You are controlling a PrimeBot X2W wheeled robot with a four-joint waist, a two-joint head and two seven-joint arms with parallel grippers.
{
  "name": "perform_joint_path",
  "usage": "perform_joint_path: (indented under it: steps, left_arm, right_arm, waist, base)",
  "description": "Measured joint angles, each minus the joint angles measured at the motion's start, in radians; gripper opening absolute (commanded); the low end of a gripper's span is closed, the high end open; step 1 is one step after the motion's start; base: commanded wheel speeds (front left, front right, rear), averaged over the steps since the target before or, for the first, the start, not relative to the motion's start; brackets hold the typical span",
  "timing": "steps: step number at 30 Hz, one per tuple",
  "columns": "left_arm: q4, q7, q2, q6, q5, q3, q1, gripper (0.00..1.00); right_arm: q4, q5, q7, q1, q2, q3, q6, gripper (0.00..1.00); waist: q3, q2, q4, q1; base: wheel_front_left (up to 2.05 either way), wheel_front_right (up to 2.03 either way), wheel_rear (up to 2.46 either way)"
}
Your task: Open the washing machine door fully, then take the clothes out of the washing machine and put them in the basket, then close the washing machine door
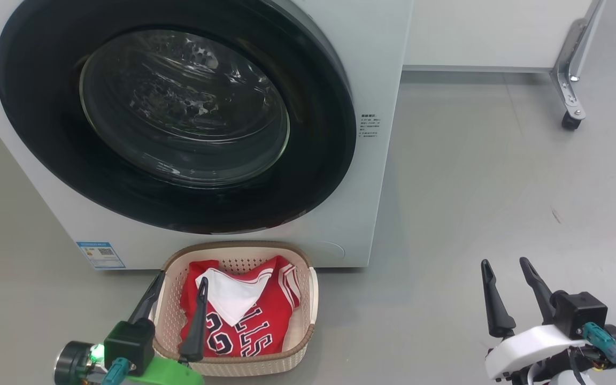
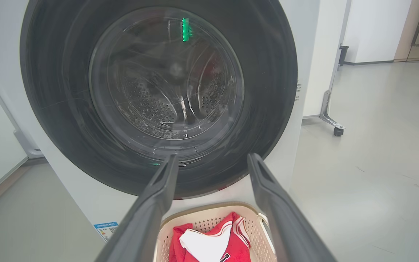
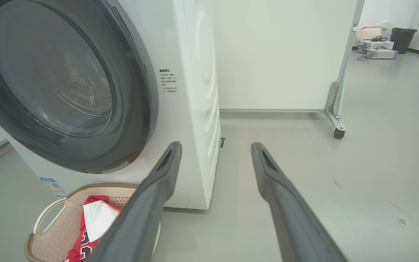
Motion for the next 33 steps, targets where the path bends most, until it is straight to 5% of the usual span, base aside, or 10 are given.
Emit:
perform_joint_path:
  steps: [33]
  left_arm:
    - [-0.038,0.021,0.005,0.000,0.000,-0.007,0.008,1.00]
  right_arm:
    - [-0.169,-0.001,0.015,0.105,-0.011,-0.015,-0.035,1.00]
  waist:
    - [0.013,0.0000,-0.011,0.0000]
  base:
    - [0.00,0.00,0.00]
